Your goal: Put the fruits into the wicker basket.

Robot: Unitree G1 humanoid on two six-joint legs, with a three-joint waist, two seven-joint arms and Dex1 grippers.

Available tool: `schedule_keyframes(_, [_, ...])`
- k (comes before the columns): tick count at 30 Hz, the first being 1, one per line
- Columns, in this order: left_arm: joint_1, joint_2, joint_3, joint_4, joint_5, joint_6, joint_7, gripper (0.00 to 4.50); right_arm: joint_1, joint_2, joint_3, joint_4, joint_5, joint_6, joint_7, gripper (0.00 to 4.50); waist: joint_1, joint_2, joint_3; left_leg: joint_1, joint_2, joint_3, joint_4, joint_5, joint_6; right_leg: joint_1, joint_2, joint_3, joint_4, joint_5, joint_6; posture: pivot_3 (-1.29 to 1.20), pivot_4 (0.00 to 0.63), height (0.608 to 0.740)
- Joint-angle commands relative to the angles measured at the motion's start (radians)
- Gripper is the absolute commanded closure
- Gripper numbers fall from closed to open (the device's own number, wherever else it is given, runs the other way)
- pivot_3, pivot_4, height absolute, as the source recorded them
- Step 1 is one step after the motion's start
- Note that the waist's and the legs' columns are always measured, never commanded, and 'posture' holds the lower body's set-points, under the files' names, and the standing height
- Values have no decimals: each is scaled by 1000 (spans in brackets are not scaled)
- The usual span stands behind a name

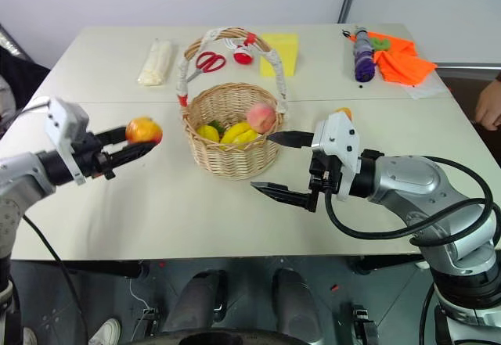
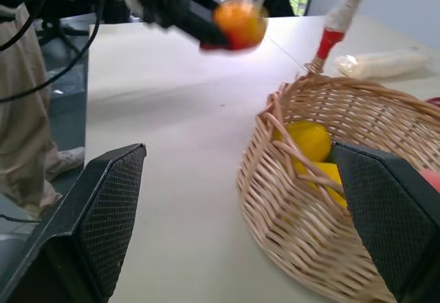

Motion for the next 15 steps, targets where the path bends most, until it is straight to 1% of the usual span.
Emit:
schedule_keyframes(1, [-158,-68,-136,-16,21,27,108,2214,-23,-11,-37,84,-46,-37,1,0,-1,-1,0,0,-1,1,0,0,0,1,0,0,-1,0,-1,0,150,740])
schedule_keyframes(3, [-267,-137,-282,39,121,14,167,2214,-28,-14,-55,167,-97,-55,-24,0,-1,-1,0,0,-4,1,1,0,0,2,0,1,-2,1,0,0,150,740])
schedule_keyframes(4, [-296,-163,-327,63,154,5,181,2214,-31,-13,-66,197,-107,-52,-38,0,-1,-1,-1,0,-4,1,1,0,0,3,0,1,-2,1,0,0,150,740])
schedule_keyframes(7, [-326,-197,-385,123,208,-9,186,2214,-41,0,-82,244,-136,-66,-69,0,-13,-1,-1,0,-6,1,0,0,0,2,0,3,-2,0,3,0,150,740])
schedule_keyframes(9, [-329,-209,-407,148,214,-35,152,2214,-42,9,-93,281,-162,-51,-114,0,-29,-1,0,-1,-6,2,-2,-1,1,-2,1,4,0,0,8,0,150,740])
schedule_keyframes(11, [-333,-232,-399,151,191,-39,135,1481,-46,30,-98,325,-208,-55,-180,0,-32,-1,0,-1,-4,1,-4,-1,3,-5,3,4,3,0,9,0,150,740])
schedule_keyframes(12, [-331,-232,-401,145,192,-47,121,1198,-52,43,-99,341,-226,-55,-211,0,-31,-1,0,0,-2,1,-4,-2,3,-5,5,4,4,0,9,0,150,740])
schedule_keyframes(14, [-314,-219,-412,128,209,-84,82,225,-69,63,-92,368,-270,-40,-275,0,-31,-1,0,0,0,0,-4,-2,3,-6,7,3,5,0,9,0,150,740])
schedule_keyframes(15, [-293,-215,-402,116,203,-109,57,104,-88,85,-85,388,-292,-28,-318,0,-32,0,0,0,0,0,-4,-2,3,-7,7,3,7,0,9,0,150,740])
